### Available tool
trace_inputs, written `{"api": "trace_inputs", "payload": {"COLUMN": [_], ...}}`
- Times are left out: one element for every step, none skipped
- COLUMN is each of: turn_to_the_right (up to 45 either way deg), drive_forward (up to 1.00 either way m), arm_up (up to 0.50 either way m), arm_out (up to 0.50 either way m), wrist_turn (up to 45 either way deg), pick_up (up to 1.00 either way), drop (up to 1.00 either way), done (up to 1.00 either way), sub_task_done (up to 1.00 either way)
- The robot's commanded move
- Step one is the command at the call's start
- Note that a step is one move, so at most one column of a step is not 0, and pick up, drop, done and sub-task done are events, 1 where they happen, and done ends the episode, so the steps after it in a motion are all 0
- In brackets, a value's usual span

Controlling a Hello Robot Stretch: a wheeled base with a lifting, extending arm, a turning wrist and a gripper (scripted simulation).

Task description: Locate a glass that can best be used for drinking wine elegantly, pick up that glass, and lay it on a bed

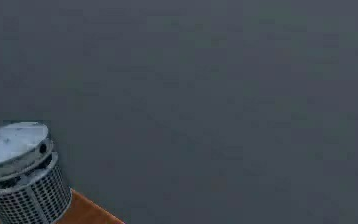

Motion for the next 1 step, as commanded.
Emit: {"api": "trace_inputs", "payload": {"turn_to_the_right": [-45.0], "drive_forward": [0.00], "arm_up": [0.00], "arm_out": [0.00], "wrist_turn": [0.0], "pick_up": [0.00], "drop": [0.00], "done": [0.00], "sub_task_done": [0.00]}}
